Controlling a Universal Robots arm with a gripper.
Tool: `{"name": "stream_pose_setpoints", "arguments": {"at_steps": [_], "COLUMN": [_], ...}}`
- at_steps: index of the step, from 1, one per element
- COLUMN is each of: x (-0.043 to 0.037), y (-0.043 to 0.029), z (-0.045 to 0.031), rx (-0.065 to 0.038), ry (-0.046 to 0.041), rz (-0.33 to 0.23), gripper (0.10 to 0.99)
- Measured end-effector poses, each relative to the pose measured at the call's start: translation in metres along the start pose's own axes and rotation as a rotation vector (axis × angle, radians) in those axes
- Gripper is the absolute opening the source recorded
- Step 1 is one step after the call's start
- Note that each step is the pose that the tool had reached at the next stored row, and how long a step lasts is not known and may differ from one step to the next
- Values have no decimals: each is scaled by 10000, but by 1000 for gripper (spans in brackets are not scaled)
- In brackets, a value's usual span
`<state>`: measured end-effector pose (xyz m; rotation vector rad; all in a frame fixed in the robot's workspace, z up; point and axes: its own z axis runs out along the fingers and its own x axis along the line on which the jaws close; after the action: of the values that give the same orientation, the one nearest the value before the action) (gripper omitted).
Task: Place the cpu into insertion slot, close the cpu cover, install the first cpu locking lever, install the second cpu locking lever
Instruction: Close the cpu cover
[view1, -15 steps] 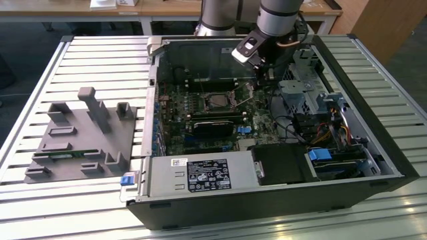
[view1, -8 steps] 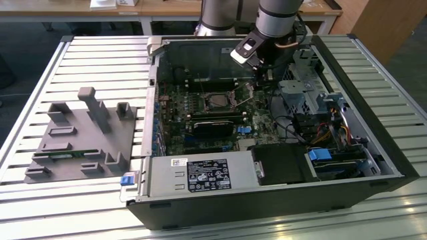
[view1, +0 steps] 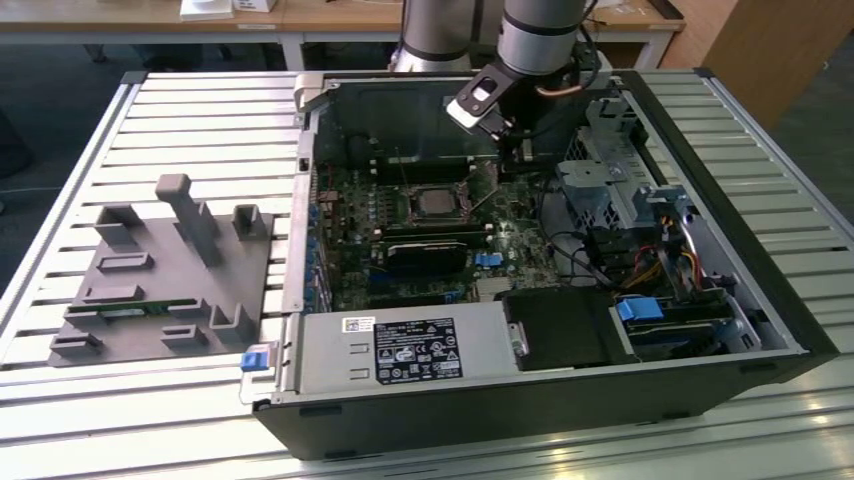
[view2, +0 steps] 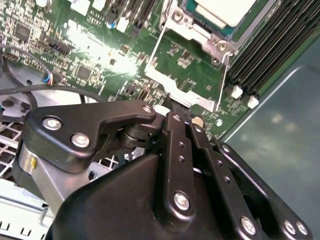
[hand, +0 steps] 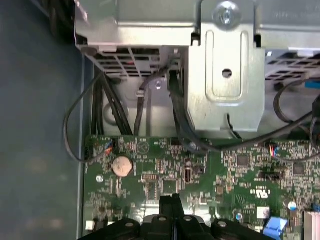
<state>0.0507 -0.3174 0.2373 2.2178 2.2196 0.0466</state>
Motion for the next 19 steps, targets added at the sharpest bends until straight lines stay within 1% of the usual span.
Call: {"name": "stream_pose_setpoints", "arguments": {"at_steps": [5,19], "x": [0,0], "y": [-45,-85], "z": [0,-1], "rx": [0,0], "ry": [2,1], "rz": [4,3], "gripper": [106,106]}}
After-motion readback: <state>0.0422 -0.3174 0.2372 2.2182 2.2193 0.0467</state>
